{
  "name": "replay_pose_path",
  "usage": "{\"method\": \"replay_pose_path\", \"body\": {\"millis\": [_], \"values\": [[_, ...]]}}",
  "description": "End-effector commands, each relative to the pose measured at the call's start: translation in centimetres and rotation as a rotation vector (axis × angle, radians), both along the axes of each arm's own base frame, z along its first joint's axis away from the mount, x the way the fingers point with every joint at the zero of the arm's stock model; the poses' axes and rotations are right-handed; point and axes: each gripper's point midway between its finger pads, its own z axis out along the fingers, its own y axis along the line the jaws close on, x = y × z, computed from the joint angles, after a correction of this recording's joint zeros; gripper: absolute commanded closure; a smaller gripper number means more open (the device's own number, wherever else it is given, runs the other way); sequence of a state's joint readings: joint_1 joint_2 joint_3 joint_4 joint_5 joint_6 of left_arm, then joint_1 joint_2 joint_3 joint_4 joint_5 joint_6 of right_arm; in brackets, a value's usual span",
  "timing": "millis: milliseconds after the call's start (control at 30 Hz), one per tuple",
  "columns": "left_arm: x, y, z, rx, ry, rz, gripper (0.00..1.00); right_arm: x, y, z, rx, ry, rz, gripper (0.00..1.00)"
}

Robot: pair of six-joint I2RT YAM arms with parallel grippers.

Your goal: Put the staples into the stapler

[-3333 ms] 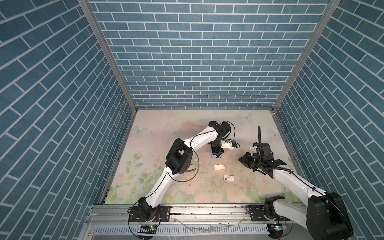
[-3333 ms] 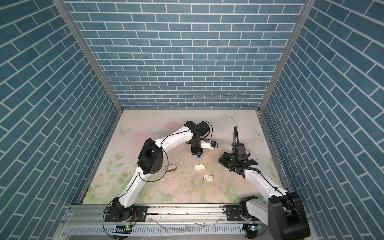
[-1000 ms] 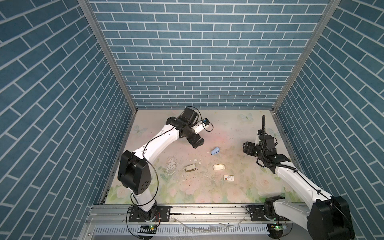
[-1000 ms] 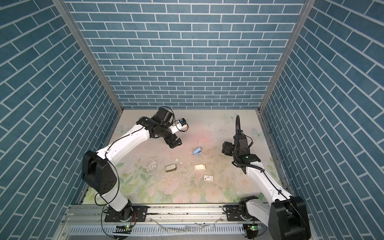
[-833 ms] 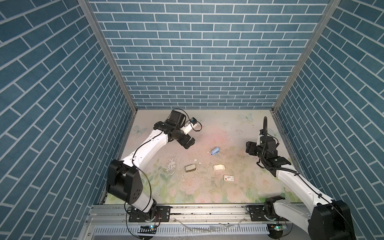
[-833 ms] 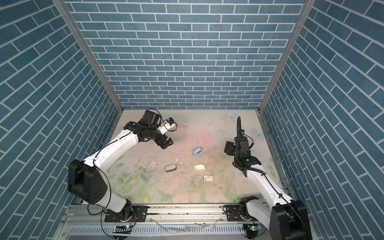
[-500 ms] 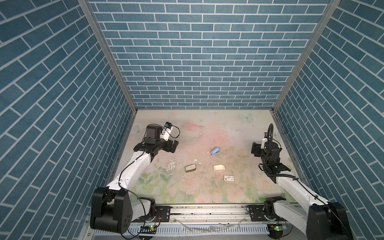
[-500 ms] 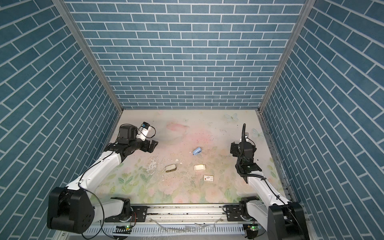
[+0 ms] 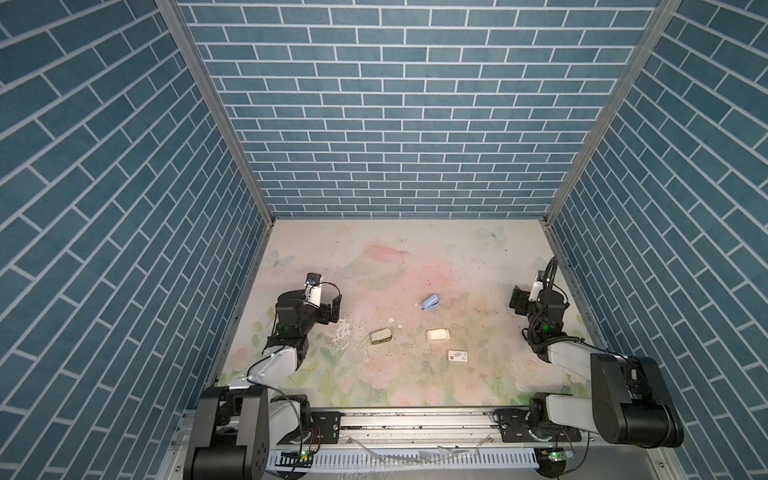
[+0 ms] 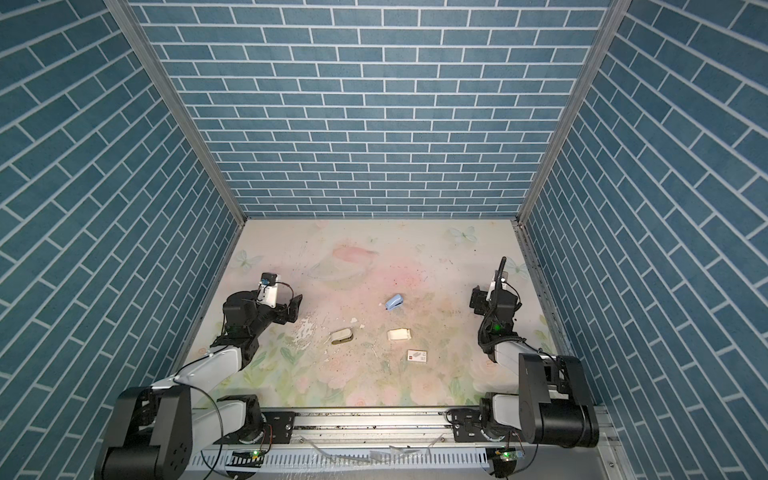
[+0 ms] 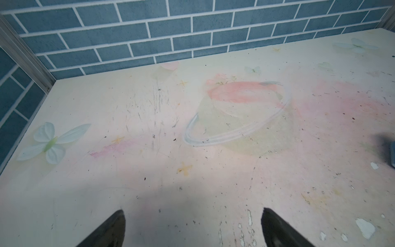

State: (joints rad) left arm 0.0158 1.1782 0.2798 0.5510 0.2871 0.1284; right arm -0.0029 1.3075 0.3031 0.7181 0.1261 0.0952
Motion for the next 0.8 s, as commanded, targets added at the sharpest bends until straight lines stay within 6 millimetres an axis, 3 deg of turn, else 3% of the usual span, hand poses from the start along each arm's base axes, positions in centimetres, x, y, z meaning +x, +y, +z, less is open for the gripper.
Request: {"method": "replay_pose_path", "body": {"millis": [0, 300, 467, 533, 633, 767], "values": [[2.0, 0.7, 3.4, -0.017, -0.191, 0.038, 0.01, 1.3, 0.4, 1.5, -0.021, -0.084, 0.062, 0.13], [2.5, 1.4, 0.4, 0.0, -0.238, 0.076, 0.0, 2.0, 0.5, -0.5, -0.003, -0.114, 0.091, 0.13], [3.1, 1.2, 0.3, -0.005, -0.218, 0.061, 0.0, 3.5, -0.5, -1.5, 0.018, 0.0, 0.054, 0.14], [4.1, 1.1, -0.2, -0.001, -0.154, 0.053, 0.0, 3.4, -0.3, -1.5, 0.018, -0.003, 0.065, 0.01], [5.5, 1.6, -0.8, -0.002, -0.068, 0.081, 0.0, 3.4, -0.3, -1.4, 0.013, -0.005, 0.064, 0.01], [5.4, 1.6, -0.8, -0.002, -0.071, 0.083, 0.0, 3.5, 0.0, -1.5, 0.009, 0.002, 0.077, 0.01]]}}
